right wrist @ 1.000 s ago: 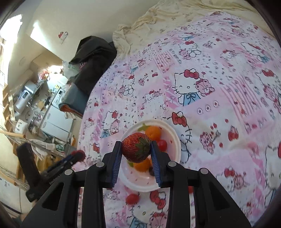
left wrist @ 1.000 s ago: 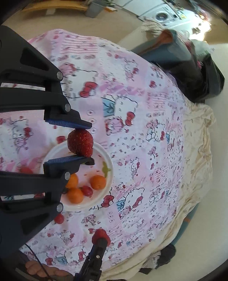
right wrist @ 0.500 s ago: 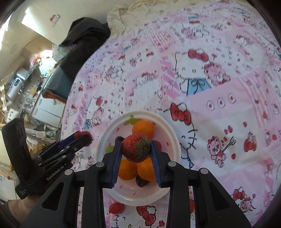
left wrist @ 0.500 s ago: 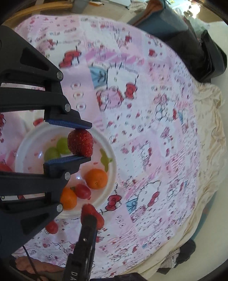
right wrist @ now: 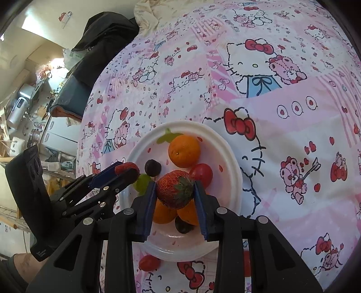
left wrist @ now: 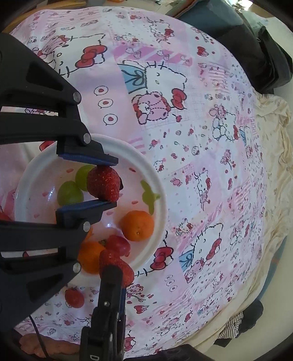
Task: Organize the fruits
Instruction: 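Lift both strawberries and carry them over the white plate with both tools, then lower the strawberries onto the plate and open both tools, then withdraw both tools toward the red cherry tomatoes on the quilt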
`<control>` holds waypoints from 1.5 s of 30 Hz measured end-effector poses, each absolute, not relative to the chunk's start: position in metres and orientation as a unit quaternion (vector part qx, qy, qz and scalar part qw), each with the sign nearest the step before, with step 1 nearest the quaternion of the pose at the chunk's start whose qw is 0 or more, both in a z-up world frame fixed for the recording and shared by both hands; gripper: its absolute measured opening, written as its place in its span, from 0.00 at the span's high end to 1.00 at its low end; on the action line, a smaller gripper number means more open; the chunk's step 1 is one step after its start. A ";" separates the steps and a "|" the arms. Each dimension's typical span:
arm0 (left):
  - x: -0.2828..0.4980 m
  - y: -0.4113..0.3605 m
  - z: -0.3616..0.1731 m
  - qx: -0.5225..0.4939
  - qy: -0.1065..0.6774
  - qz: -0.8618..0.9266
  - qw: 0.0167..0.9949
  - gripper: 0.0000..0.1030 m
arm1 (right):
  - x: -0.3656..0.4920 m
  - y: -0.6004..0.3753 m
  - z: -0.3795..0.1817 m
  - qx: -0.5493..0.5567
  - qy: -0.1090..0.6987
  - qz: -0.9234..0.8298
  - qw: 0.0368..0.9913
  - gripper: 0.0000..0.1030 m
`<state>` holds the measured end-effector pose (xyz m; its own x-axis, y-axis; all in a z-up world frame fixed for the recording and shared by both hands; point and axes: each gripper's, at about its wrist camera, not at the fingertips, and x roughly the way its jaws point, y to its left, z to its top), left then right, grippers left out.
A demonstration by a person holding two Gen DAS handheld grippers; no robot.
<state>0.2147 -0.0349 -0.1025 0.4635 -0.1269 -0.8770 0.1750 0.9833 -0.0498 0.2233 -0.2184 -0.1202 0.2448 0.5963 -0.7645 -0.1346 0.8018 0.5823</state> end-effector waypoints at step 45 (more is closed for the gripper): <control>0.134 0.011 -0.043 -0.054 0.452 -0.011 0.890 0.21 | 0.175 -0.277 -0.053 0.231 0.498 0.176 0.817 0.08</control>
<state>0.1340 0.0112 -0.0428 0.5913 -0.0685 -0.8035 -0.0298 0.9938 -0.1067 0.1748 -0.2770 -0.0532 0.4421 0.5184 -0.7320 -0.0577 0.8308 0.5535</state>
